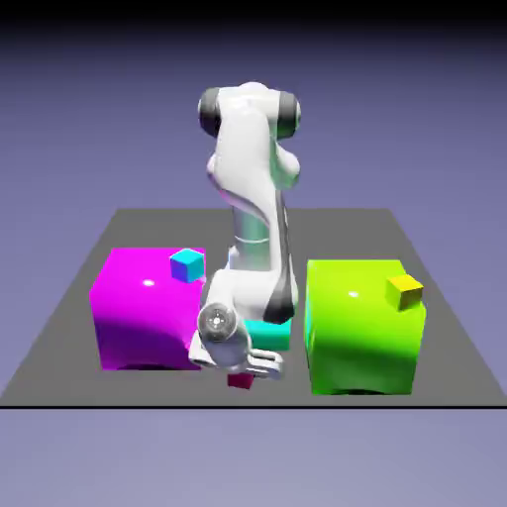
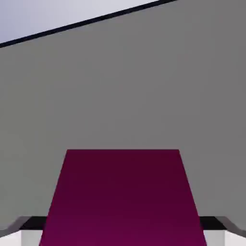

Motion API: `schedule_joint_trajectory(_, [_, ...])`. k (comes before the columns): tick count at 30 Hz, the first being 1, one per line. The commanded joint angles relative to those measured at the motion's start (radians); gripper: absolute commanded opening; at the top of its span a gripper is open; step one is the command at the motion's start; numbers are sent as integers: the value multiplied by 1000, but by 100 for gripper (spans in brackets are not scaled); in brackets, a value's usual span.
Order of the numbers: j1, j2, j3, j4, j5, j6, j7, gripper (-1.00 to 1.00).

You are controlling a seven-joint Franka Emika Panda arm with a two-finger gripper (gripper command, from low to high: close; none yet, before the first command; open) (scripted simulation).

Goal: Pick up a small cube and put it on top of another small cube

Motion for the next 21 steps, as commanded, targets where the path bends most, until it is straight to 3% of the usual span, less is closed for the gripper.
schedule_joint_trajectory(1, [-1,-20,-3,23,-8,-44,5,-100])
schedule_joint_trajectory(3, [-3,-51,-7,66,-22,-43,-52,-100])
schedule_joint_trajectory(21, [132,-703,-5,-455,-352,-122,-372,-100])
